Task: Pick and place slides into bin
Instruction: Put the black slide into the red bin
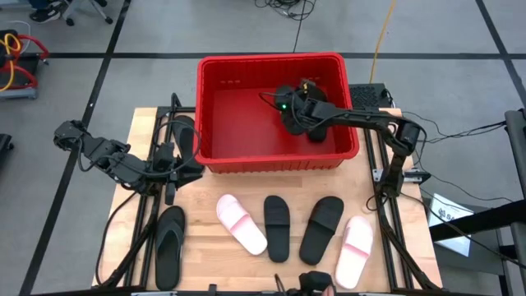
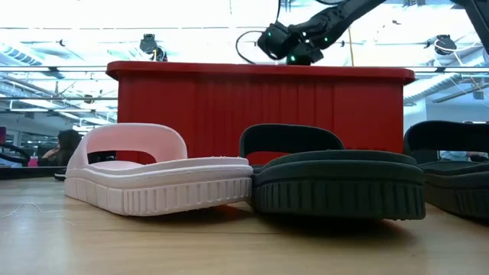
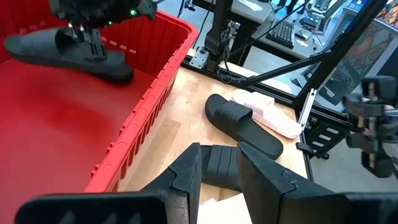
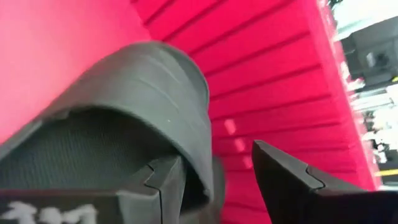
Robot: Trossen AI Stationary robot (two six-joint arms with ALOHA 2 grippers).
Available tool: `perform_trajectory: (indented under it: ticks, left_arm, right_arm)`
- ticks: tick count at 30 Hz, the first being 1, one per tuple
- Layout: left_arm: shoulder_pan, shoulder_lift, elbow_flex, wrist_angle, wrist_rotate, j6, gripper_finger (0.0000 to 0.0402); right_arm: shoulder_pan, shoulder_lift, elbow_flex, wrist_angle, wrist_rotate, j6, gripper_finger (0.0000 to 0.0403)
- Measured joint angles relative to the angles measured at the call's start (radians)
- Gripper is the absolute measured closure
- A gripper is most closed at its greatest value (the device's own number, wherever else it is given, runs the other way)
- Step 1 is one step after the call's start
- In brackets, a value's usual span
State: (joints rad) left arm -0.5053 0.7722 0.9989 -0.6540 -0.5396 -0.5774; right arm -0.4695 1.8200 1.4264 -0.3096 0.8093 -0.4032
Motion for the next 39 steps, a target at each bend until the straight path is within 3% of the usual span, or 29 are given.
perform_trajectory:
  ticks: [14, 22, 31, 39]
  left_arm:
    - [0.0, 0.0, 0.0, 0.0, 0.0, -0.004, 0.0305]
    - [0.0, 0.0, 0.0, 0.001, -0.001, -0.007, 0.0305]
    - [0.0, 0.0, 0.0, 0.001, -0.001, -0.007, 0.0305]
    - [0.0, 0.0, 0.0, 0.001, -0.001, -0.004, 0.0305]
  right_arm:
    - [-0.055, 0.0, -0.267, 0.355, 0.024, 0.024, 0.0234]
    - [-0.058, -0.001, -0.273, 0.364, 0.023, 0.104, 0.0234]
    - [-0.074, -0.001, -0.273, 0.358, -0.177, 0.108, 0.0234]
    - [-0.1, -0.001, -0.273, 0.358, -0.101, 0.108, 0.0234]
